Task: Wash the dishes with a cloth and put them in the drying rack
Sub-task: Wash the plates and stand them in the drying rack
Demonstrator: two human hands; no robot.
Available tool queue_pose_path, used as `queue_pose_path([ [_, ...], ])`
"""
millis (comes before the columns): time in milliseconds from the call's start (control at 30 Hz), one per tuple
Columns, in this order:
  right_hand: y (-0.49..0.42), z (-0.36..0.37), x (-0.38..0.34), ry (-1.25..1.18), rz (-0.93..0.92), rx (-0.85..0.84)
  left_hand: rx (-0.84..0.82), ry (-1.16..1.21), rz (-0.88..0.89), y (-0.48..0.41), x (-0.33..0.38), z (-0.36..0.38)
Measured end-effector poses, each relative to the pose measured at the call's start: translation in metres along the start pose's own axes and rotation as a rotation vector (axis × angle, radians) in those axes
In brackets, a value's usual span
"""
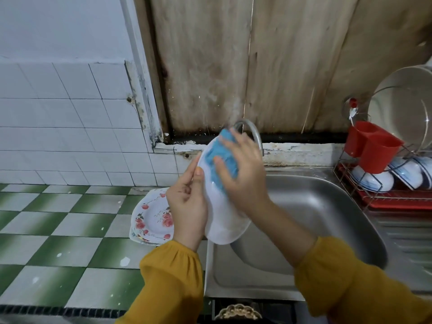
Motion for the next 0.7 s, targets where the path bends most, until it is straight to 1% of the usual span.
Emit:
queue_pose_path([
  [33, 0.012, 0.006, -0.008, 0.059, -0.149, -0.047, 0.004, 0.013, -0.002, -0.002, -0.001, -0.002],
  [67, 0.018, 0.011, -0.008, 0.104, -0.220, -0.088, 0.004, 0.019, -0.005, -0.002, -0.001, -0.004],
  [100, 0.015, 0.011, -0.002, 0.103, -0.205, -0.098, -0.001, 0.013, -0.008, -0.002, -0.002, -0.005],
  [133, 0.005, 0.009, 0.007, 0.060, -0.107, -0.076, -0.008, -0.003, -0.009, -0.001, -0.002, -0.006],
  [200, -0.016, 0.001, 0.027, -0.089, 0.192, 0.006, -0.014, -0.035, 0.001, 0.002, -0.002, -0.004],
  [233, -0.023, -0.001, 0.032, -0.119, 0.299, 0.046, -0.010, -0.041, 0.016, 0.004, 0.000, -0.002],
  [267, -0.025, -0.001, 0.030, -0.117, 0.321, 0.064, -0.002, -0.038, 0.032, 0.004, 0.003, -0.001],
  [300, -0.023, 0.000, 0.021, -0.094, 0.253, 0.070, 0.010, -0.031, 0.041, 0.003, 0.004, -0.001],
  [433, 0.025, 0.013, -0.015, 0.107, -0.304, 0.040, 0.047, 0.032, 0.026, -0.006, 0.008, -0.006],
  [533, 0.060, 0.015, 0.004, 0.191, -0.532, 0.077, 0.124, 0.125, -0.029, -0.008, 0.003, -0.013],
  [567, 0.069, 0.013, 0.015, 0.190, -0.565, 0.104, 0.160, 0.168, -0.047, -0.009, 0.002, -0.017],
  [600, 0.076, 0.011, 0.028, 0.157, -0.558, 0.116, 0.191, 0.208, -0.062, -0.010, 0.001, -0.020],
  [633, 0.081, 0.010, 0.040, 0.097, -0.506, 0.117, 0.217, 0.232, -0.078, -0.012, 0.001, -0.024],
  [667, 0.083, 0.009, 0.052, 0.012, -0.408, 0.117, 0.233, 0.244, -0.090, -0.015, 0.002, -0.028],
  [700, 0.081, 0.008, 0.062, -0.102, -0.266, 0.117, 0.242, 0.249, -0.101, -0.018, 0.002, -0.033],
])
Point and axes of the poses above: each hand's wrist, its own y-axis away from the middle knuckle, its own z-axis out of the palm, x = y × z, the point moved 5 cm from there along -y, towards the middle knuckle, and after that the axes turned 2 degrees about z, right-handed, at the moved point
